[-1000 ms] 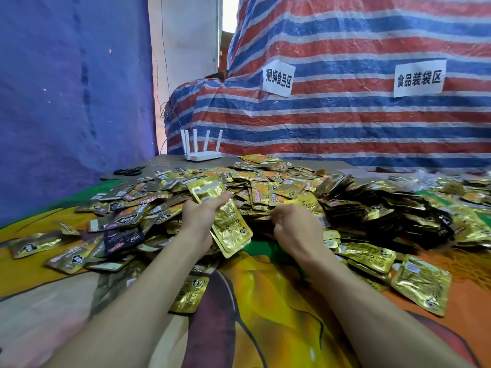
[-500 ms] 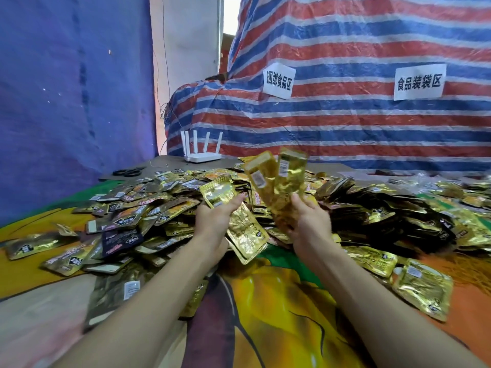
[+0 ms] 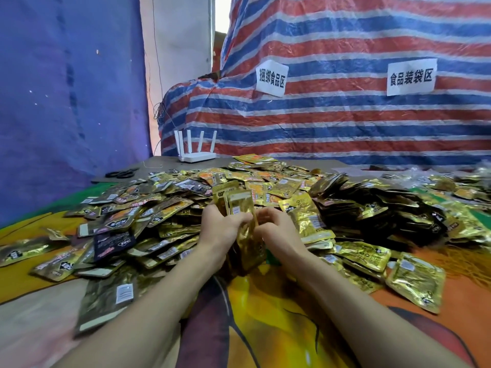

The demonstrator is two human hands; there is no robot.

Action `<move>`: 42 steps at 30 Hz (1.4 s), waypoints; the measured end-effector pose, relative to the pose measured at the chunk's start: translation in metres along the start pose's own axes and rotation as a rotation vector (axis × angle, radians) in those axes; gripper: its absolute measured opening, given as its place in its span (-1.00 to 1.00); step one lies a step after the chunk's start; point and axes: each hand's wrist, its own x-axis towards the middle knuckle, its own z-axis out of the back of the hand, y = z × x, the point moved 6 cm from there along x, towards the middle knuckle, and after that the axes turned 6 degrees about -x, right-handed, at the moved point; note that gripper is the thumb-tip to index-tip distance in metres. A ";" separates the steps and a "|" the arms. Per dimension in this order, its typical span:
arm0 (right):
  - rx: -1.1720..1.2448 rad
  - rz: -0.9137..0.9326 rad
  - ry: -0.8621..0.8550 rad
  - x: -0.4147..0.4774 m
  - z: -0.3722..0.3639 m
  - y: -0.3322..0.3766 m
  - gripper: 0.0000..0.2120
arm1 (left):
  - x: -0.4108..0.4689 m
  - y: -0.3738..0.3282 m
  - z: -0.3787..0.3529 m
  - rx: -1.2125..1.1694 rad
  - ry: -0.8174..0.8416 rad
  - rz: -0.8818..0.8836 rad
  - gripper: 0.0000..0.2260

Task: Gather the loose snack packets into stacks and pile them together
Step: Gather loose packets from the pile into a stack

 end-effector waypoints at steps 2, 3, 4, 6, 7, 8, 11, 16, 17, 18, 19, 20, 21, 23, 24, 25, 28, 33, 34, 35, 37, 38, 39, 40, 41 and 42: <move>0.202 0.012 -0.033 -0.001 -0.006 0.004 -0.64 | -0.002 -0.009 -0.007 0.021 0.026 -0.134 -0.81; 0.362 0.015 -0.034 -0.001 -0.011 0.006 -0.67 | -0.005 -0.014 -0.011 0.005 0.053 -0.198 -0.79; 0.512 0.030 -0.030 -0.001 -0.015 0.008 -0.72 | -0.008 -0.017 -0.015 -0.016 0.082 -0.234 -0.79; 0.716 0.014 -0.046 -0.001 -0.020 0.006 -0.67 | -0.010 -0.013 -0.018 -0.074 0.120 -0.209 -0.77; 0.791 -0.023 -0.051 -0.002 -0.022 0.002 -0.59 | -0.011 -0.009 -0.019 -0.095 0.135 -0.171 -0.76; 0.865 -0.068 -0.049 -0.003 -0.023 -0.001 -0.50 | -0.011 -0.005 -0.019 -0.106 0.154 -0.132 -0.75; 1.009 -0.161 -0.058 -0.001 -0.021 -0.006 -0.57 | -0.011 0.002 -0.020 -0.038 0.244 -0.088 -0.80; 0.809 -0.188 -0.208 0.006 -0.006 -0.010 -0.71 | -0.017 -0.003 -0.028 0.135 0.362 -0.178 -0.67; 0.750 -0.168 -0.240 0.006 -0.003 -0.009 -0.73 | -0.017 -0.003 -0.029 0.164 0.379 -0.182 -0.67; 0.677 -0.139 -0.264 0.005 0.000 -0.008 -0.76 | -0.017 -0.004 -0.029 0.196 0.391 -0.188 -0.70; 0.581 -0.094 -0.288 0.004 0.003 -0.005 -0.80 | -0.015 -0.004 -0.028 0.224 0.388 -0.197 -0.73; 0.471 -0.037 -0.310 0.003 0.008 0.000 -0.83 | -0.014 -0.004 -0.026 0.247 0.364 -0.210 -0.74; 0.361 0.023 -0.326 0.001 0.012 0.005 -0.81 | -0.013 -0.004 -0.025 0.263 0.328 -0.221 -0.73; 0.189 0.095 -0.343 -0.004 0.021 0.017 -0.80 | -0.013 -0.003 -0.023 0.263 0.279 -0.221 -0.71; 0.120 0.115 -0.340 -0.007 0.025 0.024 -0.82 | -0.014 -0.002 -0.024 0.244 0.281 -0.206 -0.68; 0.055 0.135 -0.331 -0.011 0.030 0.029 -0.85 | -0.016 -0.002 -0.025 0.224 0.289 -0.198 -0.65; -0.202 0.183 -0.283 -0.022 0.050 0.039 -0.86 | -0.019 -0.003 -0.028 0.181 0.336 -0.184 -0.75; -0.680 0.023 -0.176 -0.038 0.124 0.031 -0.88 | -0.024 -0.003 -0.032 0.140 0.404 -0.161 -0.67; -0.802 -0.044 -0.172 -0.040 0.145 0.027 -0.89 | -0.026 -0.004 -0.033 0.135 0.414 -0.161 -0.66; -0.924 -0.108 -0.175 -0.042 0.167 0.023 -0.90 | -0.027 -0.004 -0.034 0.127 0.419 -0.157 -0.65; -1.168 -0.227 -0.166 -0.050 0.207 0.012 -0.94 | -0.027 -0.005 -0.035 0.110 0.420 -0.155 -0.65; -1.270 -0.277 -0.154 -0.055 0.222 0.005 -0.94 | -0.026 -0.004 -0.036 0.108 0.420 -0.153 -0.66; -1.351 -0.318 -0.138 -0.059 0.232 -0.003 -0.91 | -0.026 -0.003 -0.036 0.110 0.418 -0.146 -0.67; -1.414 -0.355 -0.113 -0.063 0.239 -0.012 -0.88 | -0.026 -0.002 -0.035 0.115 0.419 -0.143 -0.68; -1.456 -0.388 -0.085 -0.066 0.243 -0.022 -0.86 | -0.026 -0.002 -0.035 0.116 0.421 -0.142 -0.70; -1.469 -0.417 -0.055 -0.069 0.244 -0.030 -0.84 | -0.026 -0.001 -0.035 0.112 0.420 -0.144 -0.72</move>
